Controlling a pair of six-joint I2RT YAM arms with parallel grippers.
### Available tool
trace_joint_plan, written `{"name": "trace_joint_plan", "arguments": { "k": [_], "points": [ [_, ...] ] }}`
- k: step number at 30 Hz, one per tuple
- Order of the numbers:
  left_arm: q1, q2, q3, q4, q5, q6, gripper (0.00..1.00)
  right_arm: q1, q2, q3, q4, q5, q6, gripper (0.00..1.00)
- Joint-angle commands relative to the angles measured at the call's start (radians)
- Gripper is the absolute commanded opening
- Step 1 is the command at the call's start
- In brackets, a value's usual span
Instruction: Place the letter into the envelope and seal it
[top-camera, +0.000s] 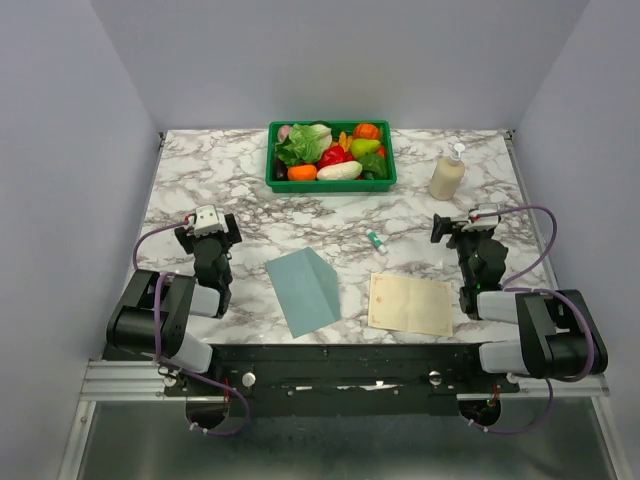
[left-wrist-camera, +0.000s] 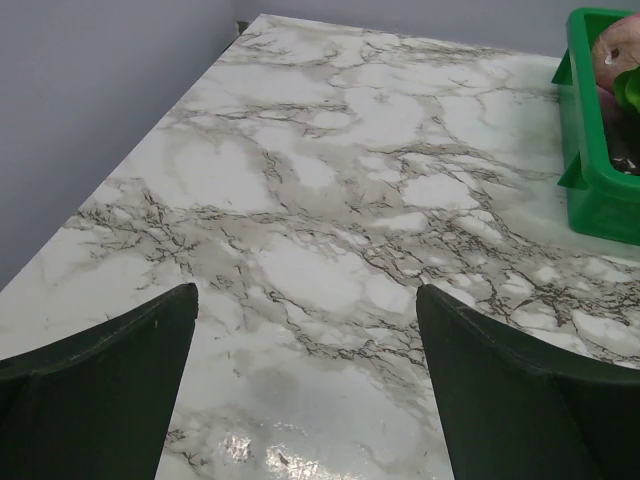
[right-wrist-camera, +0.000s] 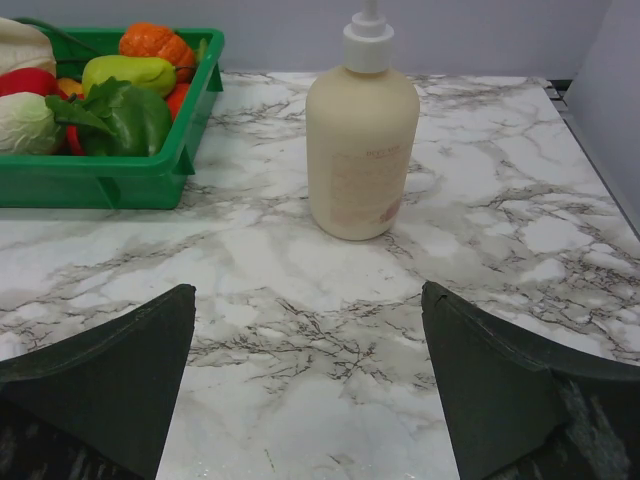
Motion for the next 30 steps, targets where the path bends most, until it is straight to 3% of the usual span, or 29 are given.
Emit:
{"name": "trace_joint_plan", "arguments": {
  "k": [1,13,14,22,30],
  "points": [
    [0.002,-0.005,0.009,0.025,0.008,0.016,0.99,-0.005,0.008,-0.007,0.035,0.0,-0.015,1.0],
    [0.001,-0.005,0.006,0.027,0.002,0.011,0.99,-0.004,0.008,-0.007,0.035,0.0,-0.015,1.0],
    [-0.007,-0.007,0.004,0.04,-0.058,0.01,0.99,-0.004,0.008,-0.007,0.035,0.0,-0.015,1.0],
    [-0.06,-0.019,-0.08,0.203,-0.079,0.06,0.99,-0.004,0.008,-0.007,0.035,0.0,-0.015,1.0],
    [-0.06,-0.027,-0.053,0.142,-0.077,0.059,0.99,-0.005,-0.017,0.002,-0.004,0.013,-0.014,1.0]
  ]
}}
